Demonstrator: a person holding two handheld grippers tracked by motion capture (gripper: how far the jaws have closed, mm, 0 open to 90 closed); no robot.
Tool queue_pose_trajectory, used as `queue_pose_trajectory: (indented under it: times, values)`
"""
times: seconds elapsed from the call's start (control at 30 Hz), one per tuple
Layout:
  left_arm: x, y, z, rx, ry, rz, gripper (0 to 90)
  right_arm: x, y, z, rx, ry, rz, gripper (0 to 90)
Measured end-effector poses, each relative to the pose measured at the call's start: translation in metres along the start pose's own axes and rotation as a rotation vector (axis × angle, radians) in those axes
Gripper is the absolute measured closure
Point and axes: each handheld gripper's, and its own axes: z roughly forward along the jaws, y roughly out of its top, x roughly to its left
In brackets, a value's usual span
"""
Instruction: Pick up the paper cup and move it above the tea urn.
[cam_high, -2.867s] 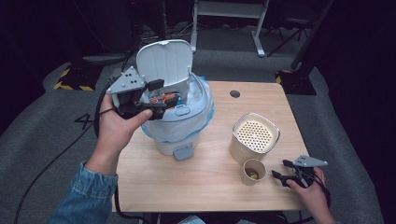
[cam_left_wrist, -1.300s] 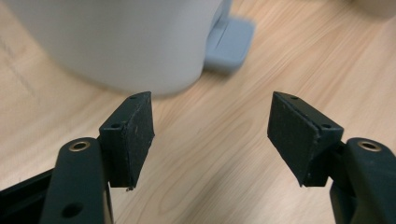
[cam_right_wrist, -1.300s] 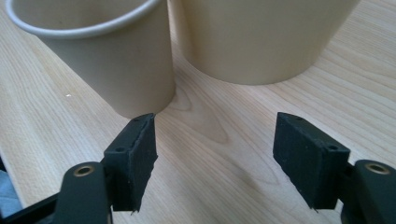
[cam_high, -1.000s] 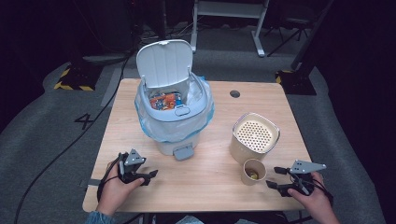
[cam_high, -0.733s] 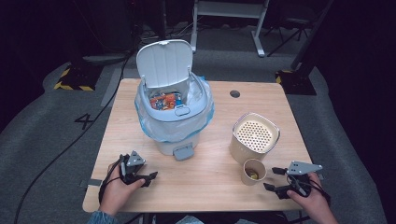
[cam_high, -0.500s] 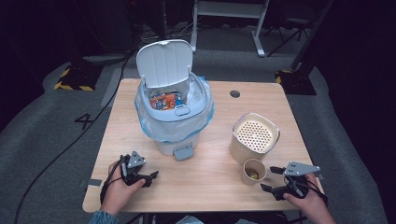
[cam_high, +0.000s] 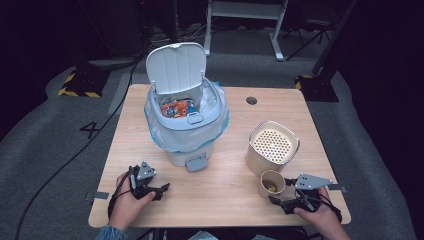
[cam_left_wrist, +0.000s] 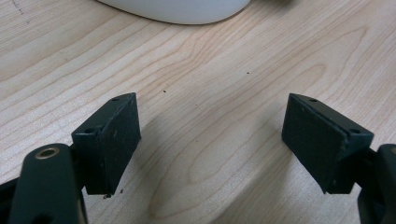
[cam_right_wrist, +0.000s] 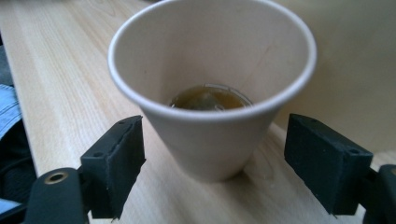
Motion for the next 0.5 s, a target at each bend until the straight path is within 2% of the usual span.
queue_pose_trajectory:
  times: [0.17,0.23,0.4,0.5]
  values:
    - [0.000,0.000,0.000,0.000,0.000,0.000,19.8,0.001,0.002,0.007,-0.035,-0.005,-0.001,22.4]
    - [0.000,0.000,0.000,0.000,0.000,0.001,19.7,0.001,0.002,0.010,-0.039,0.009,-0.003,26.1]
    - [0.000,0.000,0.000,0.000,0.000,0.001,19.7,0.003,0.003,0.017,-0.039,-0.003,-0.021,28.7]
    - [0.000,0.000,0.000,0.000,0.000,0.000,19.7,0.002,0.004,0.018,-0.048,0.008,-0.021,30.0]
